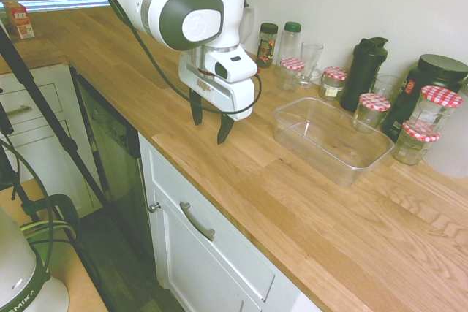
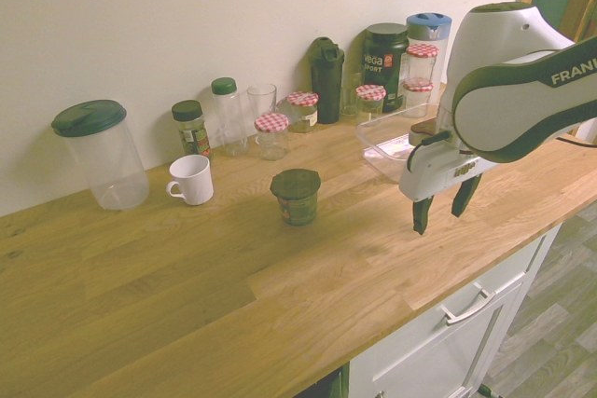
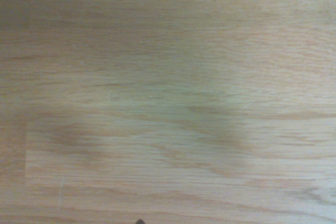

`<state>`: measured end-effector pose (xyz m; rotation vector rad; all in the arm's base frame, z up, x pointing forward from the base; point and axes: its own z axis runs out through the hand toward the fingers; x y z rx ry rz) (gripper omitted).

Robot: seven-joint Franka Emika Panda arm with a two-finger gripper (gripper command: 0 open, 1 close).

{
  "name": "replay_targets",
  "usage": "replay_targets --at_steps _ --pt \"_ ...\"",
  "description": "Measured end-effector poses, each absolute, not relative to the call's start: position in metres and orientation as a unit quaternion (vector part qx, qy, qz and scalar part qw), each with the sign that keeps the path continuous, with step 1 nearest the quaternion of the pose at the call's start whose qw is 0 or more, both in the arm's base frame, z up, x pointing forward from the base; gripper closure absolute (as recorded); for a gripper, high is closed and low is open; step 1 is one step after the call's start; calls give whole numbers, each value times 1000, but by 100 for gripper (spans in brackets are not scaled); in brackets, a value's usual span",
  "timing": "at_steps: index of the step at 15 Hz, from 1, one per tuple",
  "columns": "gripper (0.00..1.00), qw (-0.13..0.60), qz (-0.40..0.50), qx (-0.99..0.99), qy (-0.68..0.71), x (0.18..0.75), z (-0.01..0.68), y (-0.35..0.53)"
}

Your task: Put the cereal into the container

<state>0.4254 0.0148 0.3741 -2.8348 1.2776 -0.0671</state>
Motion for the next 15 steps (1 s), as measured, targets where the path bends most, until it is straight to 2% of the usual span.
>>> replay_targets --at_steps 3,12,15 --pt "0 18 -33 -913 407 428 375 20" --pt "0 128 -158 -912 356 454 358 128" --pt "0 132 -204 -913 328 465 355 134"
